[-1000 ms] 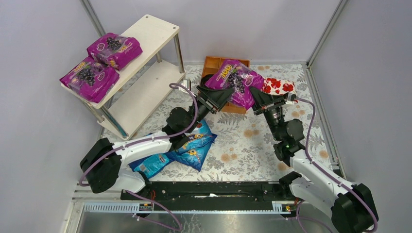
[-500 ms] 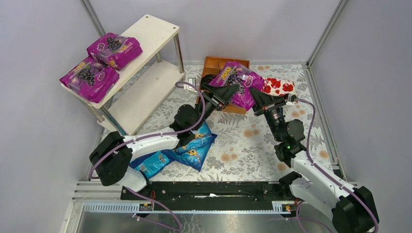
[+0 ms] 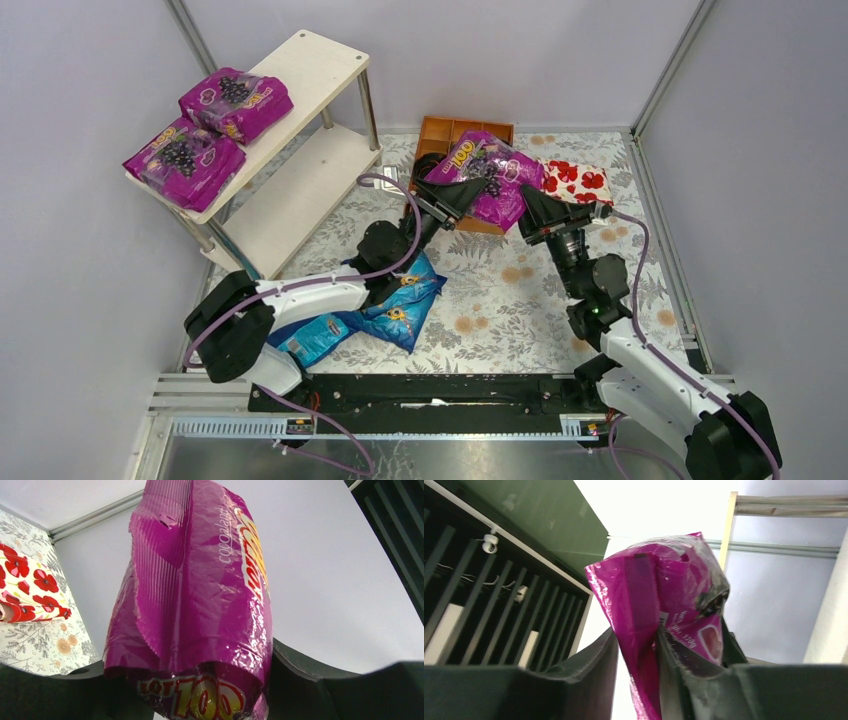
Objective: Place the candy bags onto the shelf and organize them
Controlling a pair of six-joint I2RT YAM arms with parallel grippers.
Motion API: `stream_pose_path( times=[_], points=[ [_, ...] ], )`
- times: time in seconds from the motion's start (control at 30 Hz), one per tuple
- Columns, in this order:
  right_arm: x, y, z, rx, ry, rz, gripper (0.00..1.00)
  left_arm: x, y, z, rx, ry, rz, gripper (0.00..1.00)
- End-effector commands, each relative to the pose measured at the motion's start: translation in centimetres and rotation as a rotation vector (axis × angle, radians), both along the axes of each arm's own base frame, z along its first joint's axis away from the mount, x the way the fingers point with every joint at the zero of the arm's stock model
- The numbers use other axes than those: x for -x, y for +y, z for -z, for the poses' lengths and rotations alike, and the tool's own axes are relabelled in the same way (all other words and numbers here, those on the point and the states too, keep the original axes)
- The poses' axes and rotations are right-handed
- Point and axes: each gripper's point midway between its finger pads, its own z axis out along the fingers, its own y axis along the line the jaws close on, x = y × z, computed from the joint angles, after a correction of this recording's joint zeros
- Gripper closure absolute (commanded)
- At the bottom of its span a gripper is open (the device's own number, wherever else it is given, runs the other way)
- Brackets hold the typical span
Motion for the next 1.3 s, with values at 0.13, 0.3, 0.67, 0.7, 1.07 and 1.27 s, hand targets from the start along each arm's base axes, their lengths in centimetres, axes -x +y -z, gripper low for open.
stream_pose_path(
  times=[0.13, 0.3, 0.67, 0.7, 1.07, 1.27],
  points=[
    [1.4, -0.9, -2.6, 0.081, -0.067, 0.049, 0.13, -0.1, 4.2, -6.8, 0.102, -0.116, -0.092, 0.38],
    [1.3, -1.7, -0.4, 0.518, -0.041, 0.191, 0.01, -1.5, 6.8, -7.2, -0.030, -0.091, -0.116, 0.40],
    [1.1, -6.4, 14.3, 1.047, 0.184, 0.341, 0.01, -3.8, 12.9, -12.5, -0.184, -0.133, -0.180, 0.54],
    [1.1, -5.8, 15.4, 1.043, 0.178, 0.312, 0.01, -4.0, 13.1, -12.7, -0.187, -0.124, -0.188, 0.55],
    [-0.1, -2.6, 22.9, 1.174, 0.160, 0.133, 0.01, -7.1, 18.5, -18.4, -0.189, -0.158, -0.398, 0.54],
    [0.4, -2.7, 27.0, 1.215, 0.183, 0.104, 0.01, -10.9, 25.0, -21.7, -0.173, -0.128, -0.577, 0.54]
  ],
)
